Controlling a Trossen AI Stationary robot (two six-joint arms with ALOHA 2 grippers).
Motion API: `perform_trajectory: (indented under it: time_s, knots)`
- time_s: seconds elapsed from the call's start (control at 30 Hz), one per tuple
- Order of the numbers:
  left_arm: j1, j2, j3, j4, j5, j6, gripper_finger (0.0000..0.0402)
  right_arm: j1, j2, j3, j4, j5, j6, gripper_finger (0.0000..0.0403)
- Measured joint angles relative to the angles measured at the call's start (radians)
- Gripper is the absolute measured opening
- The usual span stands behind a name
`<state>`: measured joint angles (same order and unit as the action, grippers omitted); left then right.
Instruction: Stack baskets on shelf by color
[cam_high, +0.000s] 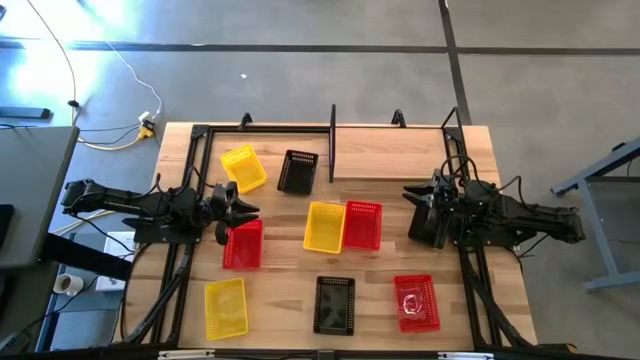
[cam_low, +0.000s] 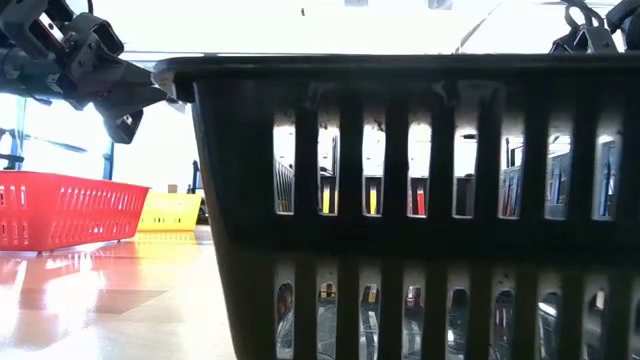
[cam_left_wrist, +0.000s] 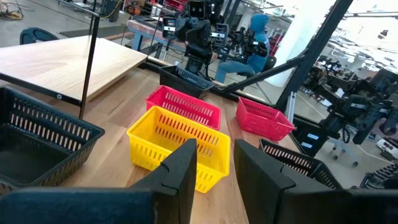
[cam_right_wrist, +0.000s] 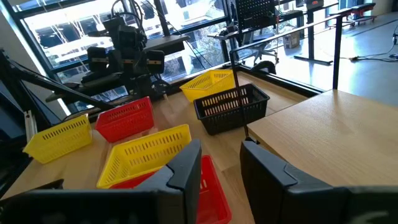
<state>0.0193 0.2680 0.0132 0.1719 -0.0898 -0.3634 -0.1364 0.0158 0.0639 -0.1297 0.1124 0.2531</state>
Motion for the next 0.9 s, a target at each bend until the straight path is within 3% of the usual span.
perform_trajectory:
  time_s: [0.67,0.9]
  knots:
    - [0.0,0.0,0.0,0.0,0.0,0.0,0.0097,0.0,0.0,0.0,0.001,0.0,0.002,0.0098]
    - [0.0,0.0,0.0,0.0,0.0,0.0,0.0097,0.0,0.0,-0.002,0.034,0.0,0.075,0.0098]
